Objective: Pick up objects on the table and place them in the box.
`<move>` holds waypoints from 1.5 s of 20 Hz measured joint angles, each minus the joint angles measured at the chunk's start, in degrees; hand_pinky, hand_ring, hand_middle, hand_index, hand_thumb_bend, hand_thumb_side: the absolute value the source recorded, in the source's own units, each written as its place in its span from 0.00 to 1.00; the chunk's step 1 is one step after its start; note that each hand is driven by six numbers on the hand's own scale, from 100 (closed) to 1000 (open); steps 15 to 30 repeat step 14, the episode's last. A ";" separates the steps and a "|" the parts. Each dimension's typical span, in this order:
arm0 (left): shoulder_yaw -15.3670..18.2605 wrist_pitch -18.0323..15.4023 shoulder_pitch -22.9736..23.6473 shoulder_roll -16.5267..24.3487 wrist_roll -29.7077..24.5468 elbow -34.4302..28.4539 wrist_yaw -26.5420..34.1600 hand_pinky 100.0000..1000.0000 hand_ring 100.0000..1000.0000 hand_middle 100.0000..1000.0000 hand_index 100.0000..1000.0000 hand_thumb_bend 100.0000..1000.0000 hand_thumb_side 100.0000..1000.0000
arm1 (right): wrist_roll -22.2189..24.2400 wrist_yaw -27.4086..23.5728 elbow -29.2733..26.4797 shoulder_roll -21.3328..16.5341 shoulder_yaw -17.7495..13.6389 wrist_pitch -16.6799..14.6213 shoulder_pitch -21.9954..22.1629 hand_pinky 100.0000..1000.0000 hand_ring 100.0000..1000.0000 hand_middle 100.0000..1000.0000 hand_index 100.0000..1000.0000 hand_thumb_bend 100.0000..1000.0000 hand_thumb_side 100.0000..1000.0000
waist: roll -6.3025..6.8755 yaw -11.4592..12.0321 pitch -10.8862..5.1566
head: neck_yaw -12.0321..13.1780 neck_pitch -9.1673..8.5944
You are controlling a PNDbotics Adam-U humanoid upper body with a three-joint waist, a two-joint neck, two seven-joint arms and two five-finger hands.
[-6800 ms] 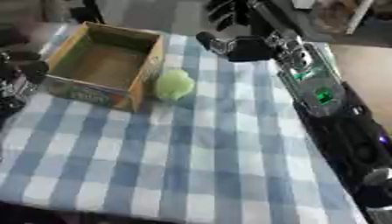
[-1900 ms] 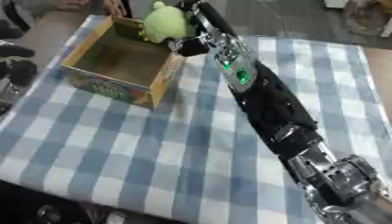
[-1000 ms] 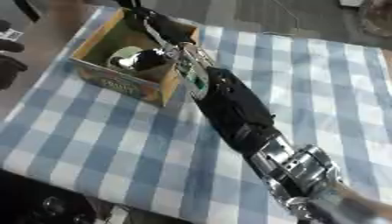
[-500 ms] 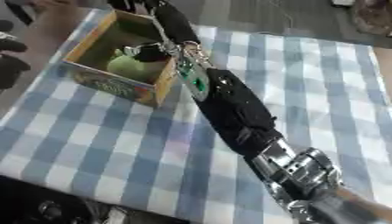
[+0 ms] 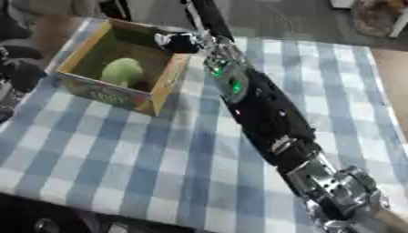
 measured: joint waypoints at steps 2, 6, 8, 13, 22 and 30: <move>0.46 -0.03 0.70 0.22 0.51 0.40 -0.24 0.47 0.60 0.67 0.79 0.67 0.31 | 1.28 -4.89 -3.96 -1.78 0.37 -0.31 2.00 0.64 0.72 0.67 0.81 0.37 0.09 | 0.00 -1.29 -0.15 | 0.90 0.12; 1.12 -0.15 1.55 0.43 1.46 1.01 -0.68 0.47 0.60 0.67 0.79 0.67 0.31 | 4.08 -13.64 -12.63 -6.25 0.64 -1.01 7.06 0.63 0.71 0.66 0.81 0.37 0.10 | 0.11 -3.17 -0.24 | 2.25 0.13; 1.39 -0.17 2.02 0.69 1.86 1.32 -0.74 0.47 0.60 0.67 0.79 0.67 0.31 | 5.48 -16.95 -16.63 -8.34 0.45 -1.29 9.74 0.63 0.71 0.66 0.82 0.37 0.10 | 0.36 -4.21 -0.42 | 2.73 0.13; 2.03 -0.31 2.52 0.69 2.71 1.88 -0.94 0.47 0.61 0.68 0.80 0.67 0.31 | 8.54 -23.22 -25.12 -12.41 -1.23 -1.81 16.59 0.63 0.71 0.66 0.82 0.38 0.11 | 0.64 -6.17 -0.50 | 3.57 0.13; 2.05 -0.32 2.55 0.69 2.83 2.01 -0.99 0.47 0.61 0.68 0.80 0.67 0.31 | 8.98 -24.08 -26.53 -12.87 -1.65 -1.84 17.84 0.63 0.71 0.66 0.82 0.38 0.12 | 0.67 -6.39 -0.49 | 3.72 0.13; 2.05 -0.32 2.55 0.69 2.83 2.01 -0.99 0.47 0.61 0.68 0.80 0.67 0.31 | 8.98 -24.08 -26.53 -12.87 -1.65 -1.84 17.84 0.63 0.71 0.66 0.82 0.38 0.12 | 0.67 -6.39 -0.49 | 3.72 0.13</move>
